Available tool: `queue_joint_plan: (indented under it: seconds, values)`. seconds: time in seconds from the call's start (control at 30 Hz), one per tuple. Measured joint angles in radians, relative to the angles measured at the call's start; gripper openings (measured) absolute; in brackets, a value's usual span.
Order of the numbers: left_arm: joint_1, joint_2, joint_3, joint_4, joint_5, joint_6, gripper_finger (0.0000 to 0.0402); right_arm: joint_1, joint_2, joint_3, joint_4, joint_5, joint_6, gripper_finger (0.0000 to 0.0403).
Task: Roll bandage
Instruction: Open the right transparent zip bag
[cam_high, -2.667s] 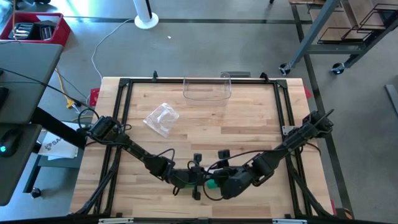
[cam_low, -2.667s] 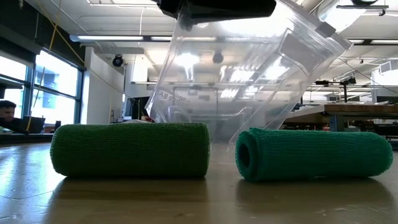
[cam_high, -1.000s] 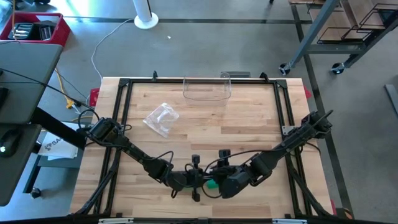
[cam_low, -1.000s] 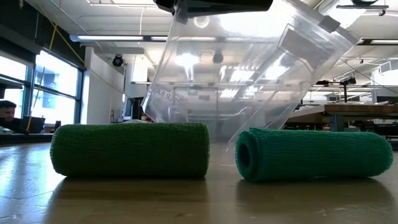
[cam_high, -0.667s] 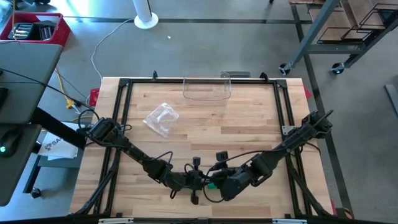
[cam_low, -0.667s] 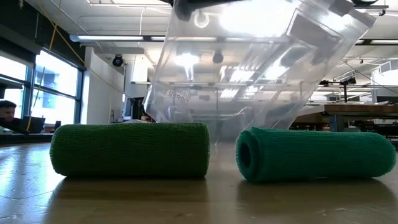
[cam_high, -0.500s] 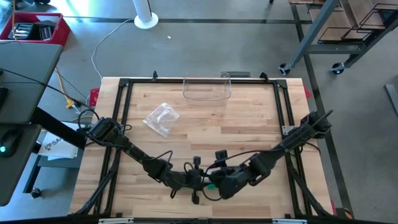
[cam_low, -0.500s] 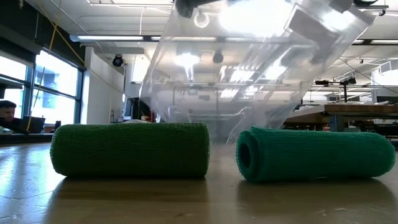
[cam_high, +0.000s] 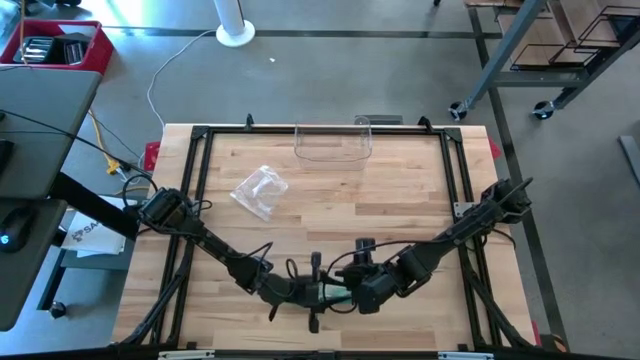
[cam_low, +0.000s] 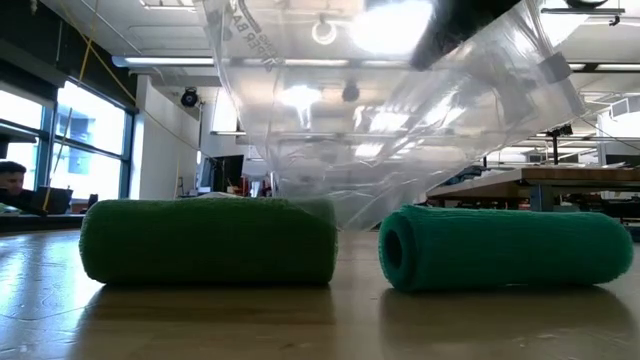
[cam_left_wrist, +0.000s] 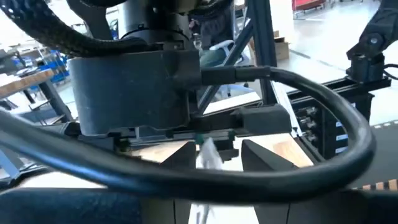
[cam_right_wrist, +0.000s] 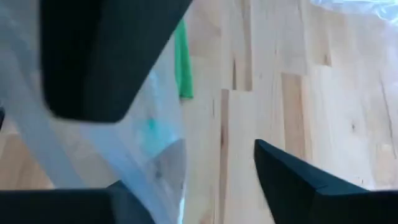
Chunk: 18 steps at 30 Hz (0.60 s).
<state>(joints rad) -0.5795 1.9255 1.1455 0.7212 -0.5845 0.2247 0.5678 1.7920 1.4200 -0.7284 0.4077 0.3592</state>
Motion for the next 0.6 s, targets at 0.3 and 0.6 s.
queue_joint_plan:
  seconds: [0.3, 0.6]
  values:
    - [-0.053, -0.060, -0.003, -0.014, -0.194, 0.138, 0.0127, 0.010, -0.008, 0.002, -0.002, -0.034, 0.017, 0.0015]
    - [-0.084, -0.089, -0.004, -0.020, -0.496, 0.185, 0.0127, 0.008, -0.159, 0.006, -0.206, 0.399, 0.360, 0.0002]
